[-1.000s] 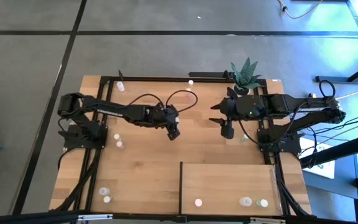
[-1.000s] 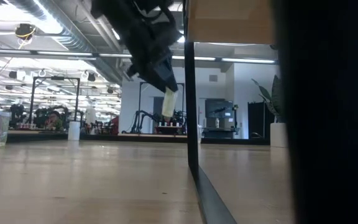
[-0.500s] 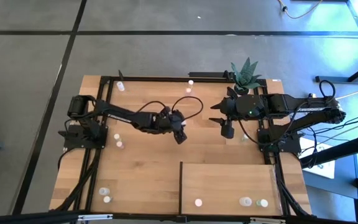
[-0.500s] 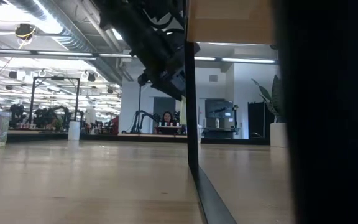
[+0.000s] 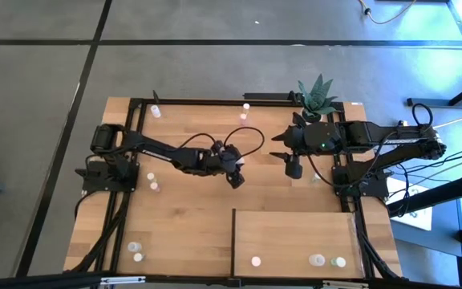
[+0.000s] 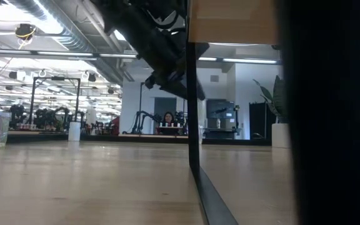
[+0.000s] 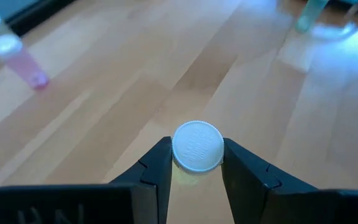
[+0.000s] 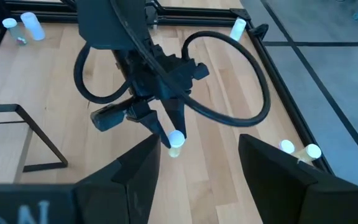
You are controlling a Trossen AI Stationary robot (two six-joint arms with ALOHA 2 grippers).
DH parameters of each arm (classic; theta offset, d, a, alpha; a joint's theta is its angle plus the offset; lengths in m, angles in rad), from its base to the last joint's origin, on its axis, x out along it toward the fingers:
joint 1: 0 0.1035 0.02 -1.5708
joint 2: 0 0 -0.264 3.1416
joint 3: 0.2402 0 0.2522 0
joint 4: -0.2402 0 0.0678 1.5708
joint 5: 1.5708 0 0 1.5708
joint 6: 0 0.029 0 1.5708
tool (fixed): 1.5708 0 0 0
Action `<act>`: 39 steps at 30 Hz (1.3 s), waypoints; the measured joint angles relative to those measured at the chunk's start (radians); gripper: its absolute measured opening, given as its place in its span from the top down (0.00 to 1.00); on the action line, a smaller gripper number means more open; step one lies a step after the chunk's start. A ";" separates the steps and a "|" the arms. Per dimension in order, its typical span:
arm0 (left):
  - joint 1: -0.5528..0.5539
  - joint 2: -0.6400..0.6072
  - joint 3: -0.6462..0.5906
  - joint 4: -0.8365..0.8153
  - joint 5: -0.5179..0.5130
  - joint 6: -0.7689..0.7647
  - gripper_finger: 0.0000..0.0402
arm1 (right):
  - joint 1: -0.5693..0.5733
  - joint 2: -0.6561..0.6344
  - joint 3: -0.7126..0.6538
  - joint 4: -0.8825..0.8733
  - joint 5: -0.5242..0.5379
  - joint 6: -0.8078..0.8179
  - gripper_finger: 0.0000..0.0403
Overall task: Pick and place medicine bottles onto shelf by color
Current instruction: Put the bottom yellow pill bottle on the shelf
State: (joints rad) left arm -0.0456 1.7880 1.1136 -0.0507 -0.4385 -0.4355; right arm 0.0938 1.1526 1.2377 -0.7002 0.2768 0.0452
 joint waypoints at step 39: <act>0.010 0.096 0.002 0.065 0.096 0.184 0.73 | 0.000 0.000 0.000 -0.003 0.000 -0.002 0.46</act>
State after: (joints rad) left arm -0.0357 1.8839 1.1154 0.0139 -0.3422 -0.2516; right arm 0.0937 1.1530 1.2377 -0.7029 0.2771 0.0437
